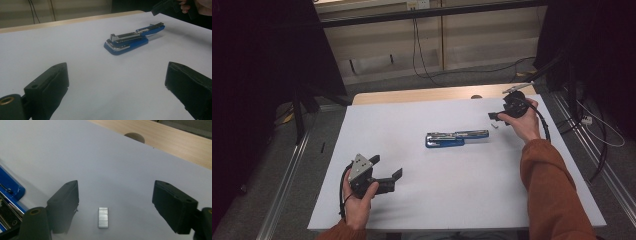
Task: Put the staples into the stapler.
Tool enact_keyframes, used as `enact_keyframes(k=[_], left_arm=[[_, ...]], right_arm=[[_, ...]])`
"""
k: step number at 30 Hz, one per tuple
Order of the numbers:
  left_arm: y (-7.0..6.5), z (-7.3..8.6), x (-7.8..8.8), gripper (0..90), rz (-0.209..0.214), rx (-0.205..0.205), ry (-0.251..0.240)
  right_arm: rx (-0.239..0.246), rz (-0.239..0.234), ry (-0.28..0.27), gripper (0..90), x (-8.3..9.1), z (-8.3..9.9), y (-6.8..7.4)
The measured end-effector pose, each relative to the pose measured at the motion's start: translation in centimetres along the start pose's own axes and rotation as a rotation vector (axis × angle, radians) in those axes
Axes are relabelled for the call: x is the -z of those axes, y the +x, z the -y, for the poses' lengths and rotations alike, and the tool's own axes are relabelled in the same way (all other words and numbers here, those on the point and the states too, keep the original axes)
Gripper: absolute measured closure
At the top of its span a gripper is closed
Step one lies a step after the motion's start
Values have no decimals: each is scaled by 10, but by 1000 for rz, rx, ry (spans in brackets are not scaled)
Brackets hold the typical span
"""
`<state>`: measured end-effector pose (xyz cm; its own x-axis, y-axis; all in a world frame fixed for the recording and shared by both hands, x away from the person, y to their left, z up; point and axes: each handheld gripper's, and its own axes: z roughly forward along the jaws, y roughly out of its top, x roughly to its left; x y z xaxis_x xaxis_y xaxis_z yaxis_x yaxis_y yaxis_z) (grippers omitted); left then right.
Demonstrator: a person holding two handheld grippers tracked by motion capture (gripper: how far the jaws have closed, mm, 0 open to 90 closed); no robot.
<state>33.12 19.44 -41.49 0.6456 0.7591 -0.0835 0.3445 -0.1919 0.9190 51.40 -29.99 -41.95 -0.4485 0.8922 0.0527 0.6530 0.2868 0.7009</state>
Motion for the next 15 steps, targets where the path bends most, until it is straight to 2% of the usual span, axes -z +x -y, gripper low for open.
enact_keyframes(k=[2, 5, 8, 15], left_arm=[[0, 0, 0, 53, 0, -11, 14], [2, 1, -2, 53, 0, -4, 26], [2, 1, -2, 53, 0, 0, 25], [2, 1, -2, 53, 2, 2, 27]], right_arm=[[-3, -12, 8, 262, -2, 0, 0], [17, -21, 25, 359, -5, 1, -1], [37, -19, 63, 400, -9, 2, 0], [75, -28, 115, 479, -15, 5, 3]])
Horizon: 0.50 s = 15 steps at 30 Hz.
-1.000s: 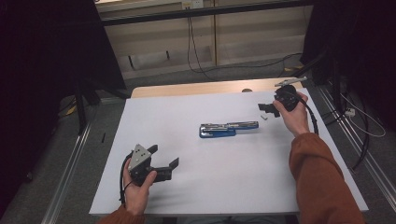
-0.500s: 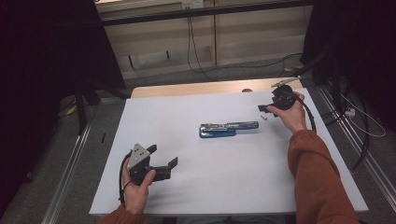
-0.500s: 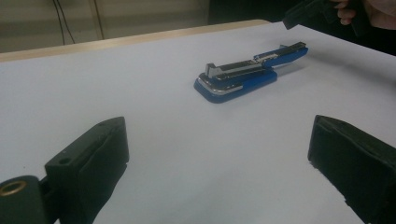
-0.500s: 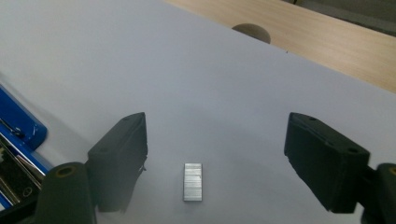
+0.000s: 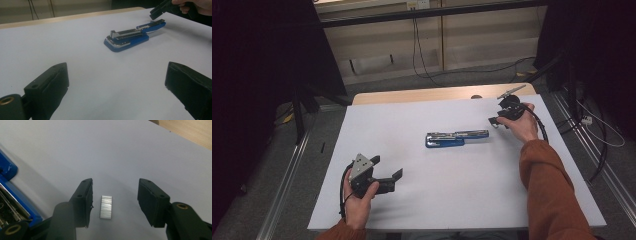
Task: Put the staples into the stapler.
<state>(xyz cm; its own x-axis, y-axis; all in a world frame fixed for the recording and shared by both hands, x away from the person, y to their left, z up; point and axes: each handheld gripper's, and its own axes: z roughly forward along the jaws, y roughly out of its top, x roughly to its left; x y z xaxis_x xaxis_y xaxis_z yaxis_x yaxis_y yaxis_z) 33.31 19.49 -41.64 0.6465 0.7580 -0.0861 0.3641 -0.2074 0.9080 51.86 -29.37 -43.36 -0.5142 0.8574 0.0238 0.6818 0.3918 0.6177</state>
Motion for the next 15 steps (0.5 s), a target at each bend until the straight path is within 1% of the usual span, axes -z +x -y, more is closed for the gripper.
enact_keyframes(k=[3, 4, 5, 7, 9, 12, 13, 15], left_arm=[[0, 0, 0, 53, 4, -4, 2], [0, 0, 0, 53, 5, 0, 4], [0, 0, -1, 53, 6, -1, 6], [0, 0, -1, 53, 6, 2, 6], [0, 0, -1, 53, 4, 1, 6], [0, 0, -1, 53, 6, 8, 5], [0, 0, -1, 53, 10, -2, 8], [0, 0, -1, 53, 9, -6, 12]], right_arm=[[3, 10, 22, 508, -1, 0, 0], [-6, 4, 43, 555, -1, 1, 0], [-9, -3, 51, 561, -1, 1, 0], [-9, 7, 70, 559, -2, 3, -1], [-17, -3, 83, 562, -2, 4, -3], [-10, -3, 84, 578, -3, 4, -3], [-5, -7, 89, 599, -2, 3, -2], [4, -8, 90, 602, -2, 3, -1]])
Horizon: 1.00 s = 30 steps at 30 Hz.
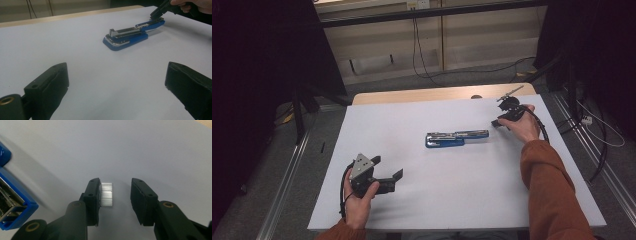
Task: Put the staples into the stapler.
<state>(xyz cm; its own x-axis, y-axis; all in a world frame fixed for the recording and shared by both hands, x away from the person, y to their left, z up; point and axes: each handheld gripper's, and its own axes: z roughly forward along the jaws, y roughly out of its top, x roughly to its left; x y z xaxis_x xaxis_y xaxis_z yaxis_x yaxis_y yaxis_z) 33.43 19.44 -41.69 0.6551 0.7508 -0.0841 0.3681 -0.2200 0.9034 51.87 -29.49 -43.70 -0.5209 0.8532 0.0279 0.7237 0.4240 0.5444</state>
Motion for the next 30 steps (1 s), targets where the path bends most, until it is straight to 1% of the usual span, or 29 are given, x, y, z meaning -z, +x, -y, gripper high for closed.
enact_keyframes(k=[1, 5, 8, 10, 13, 14, 15, 19, 22, 23, 24, 30], left_arm=[[0, 0, 0, 53, 0, 1, 1], [0, 0, 0, 53, 0, 4, -3], [0, 0, 0, 53, 3, 4, 1], [0, 0, 0, 53, 3, 1, -1], [0, 0, 0, 53, 1, -2, 1], [-1, 0, 0, 53, 2, 3, 2], [0, 0, 0, 53, 3, -3, 5], [-1, 0, -1, 53, 5, -4, 2], [-2, 0, 0, 53, 7, -5, -2], [-2, 0, 0, 53, 3, -11, -4], [-2, 0, 0, 53, 1, -10, -9], [-2, 0, -1, 53, 3, -8, -3]], right_arm=[[-4, -5, 2, 613, 0, 0, 1], [13, -16, 26, 665, -1, 0, 3], [12, -24, 30, 683, -1, 0, 4], [26, -35, 34, 708, -3, 0, 4], [25, -34, 36, 713, -4, 0, 4], [26, -34, 37, 714, -4, 0, 4], [26, -33, 37, 719, -4, 0, 4], [15, -34, 37, 721, -4, 0, 4], [15, -31, 42, 743, -4, 0, 4], [16, -28, 42, 780, -4, 0, 4], [15, -27, 42, 787, -4, -1, 4], [8, -30, 39, 792, -4, 0, 4]])
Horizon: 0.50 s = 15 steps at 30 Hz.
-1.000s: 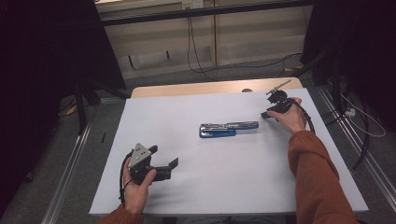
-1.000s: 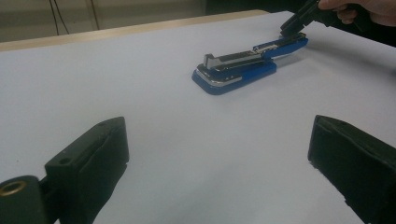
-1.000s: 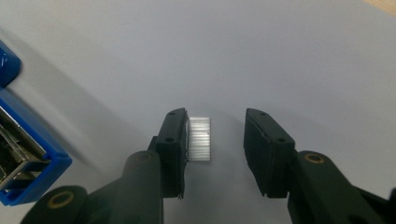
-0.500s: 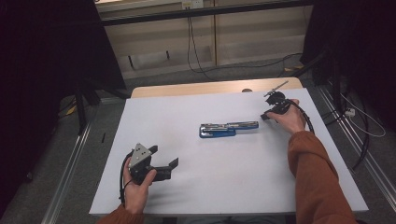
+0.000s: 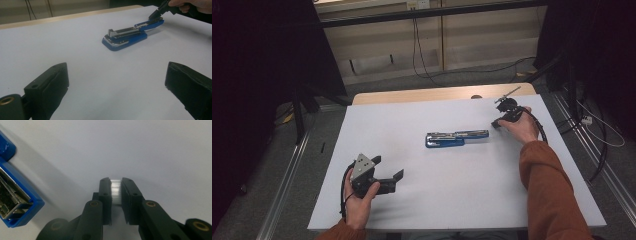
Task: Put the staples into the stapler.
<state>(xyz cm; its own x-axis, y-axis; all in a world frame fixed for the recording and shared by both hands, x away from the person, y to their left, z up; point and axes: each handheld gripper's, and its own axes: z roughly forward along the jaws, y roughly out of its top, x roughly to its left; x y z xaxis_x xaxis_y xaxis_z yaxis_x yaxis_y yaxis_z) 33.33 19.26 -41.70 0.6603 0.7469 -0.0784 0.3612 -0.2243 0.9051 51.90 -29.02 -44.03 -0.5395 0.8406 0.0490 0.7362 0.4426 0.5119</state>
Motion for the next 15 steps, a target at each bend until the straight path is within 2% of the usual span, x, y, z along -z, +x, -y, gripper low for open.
enact_keyframes(k=[15], left_arm=[[0, 1, -1, 50, -4, -2, 16]], right_arm=[[6, -23, -10, 793, 4, 1, -1]])
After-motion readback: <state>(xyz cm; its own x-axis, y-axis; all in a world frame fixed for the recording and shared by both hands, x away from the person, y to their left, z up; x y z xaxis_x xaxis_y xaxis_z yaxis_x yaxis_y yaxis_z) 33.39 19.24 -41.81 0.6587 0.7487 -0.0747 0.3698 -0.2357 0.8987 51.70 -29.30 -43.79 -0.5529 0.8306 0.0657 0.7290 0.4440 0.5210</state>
